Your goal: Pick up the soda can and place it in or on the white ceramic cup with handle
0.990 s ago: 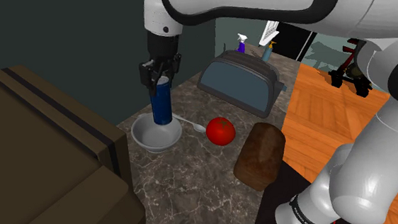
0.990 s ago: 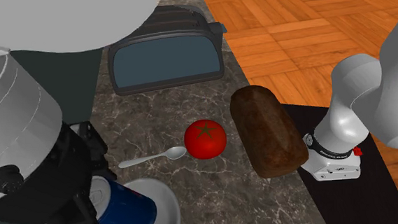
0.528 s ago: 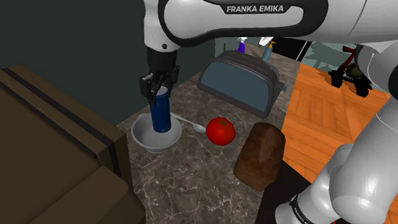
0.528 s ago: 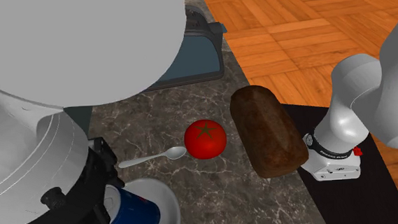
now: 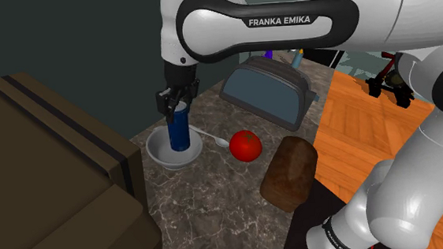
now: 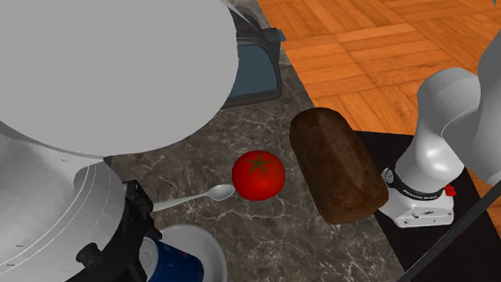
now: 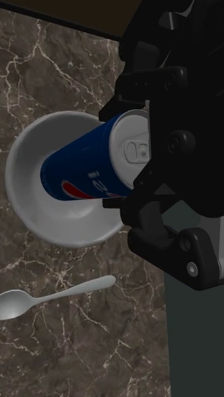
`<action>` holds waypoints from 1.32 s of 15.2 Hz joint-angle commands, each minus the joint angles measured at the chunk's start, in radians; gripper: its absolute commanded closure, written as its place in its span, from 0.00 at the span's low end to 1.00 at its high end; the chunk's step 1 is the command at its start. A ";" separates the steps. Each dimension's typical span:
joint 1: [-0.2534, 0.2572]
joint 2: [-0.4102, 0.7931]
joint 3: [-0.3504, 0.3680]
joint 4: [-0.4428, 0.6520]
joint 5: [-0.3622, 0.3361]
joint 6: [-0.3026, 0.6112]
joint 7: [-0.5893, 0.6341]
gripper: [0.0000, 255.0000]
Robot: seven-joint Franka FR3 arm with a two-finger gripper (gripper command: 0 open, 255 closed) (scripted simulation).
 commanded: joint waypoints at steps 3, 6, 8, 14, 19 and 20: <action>0.000 0.000 0.000 0.000 0.000 0.000 0.000 0.00; 0.000 0.000 0.000 0.000 0.000 0.000 0.000 0.00; 0.000 0.000 0.000 0.000 0.000 0.000 0.000 0.00; 0.002 0.002 0.001 0.130 0.000 -0.127 0.000 0.00; 0.002 0.002 0.001 0.130 0.000 -0.128 0.000 0.00; 0.002 0.002 0.001 0.130 0.000 -0.128 0.000 0.00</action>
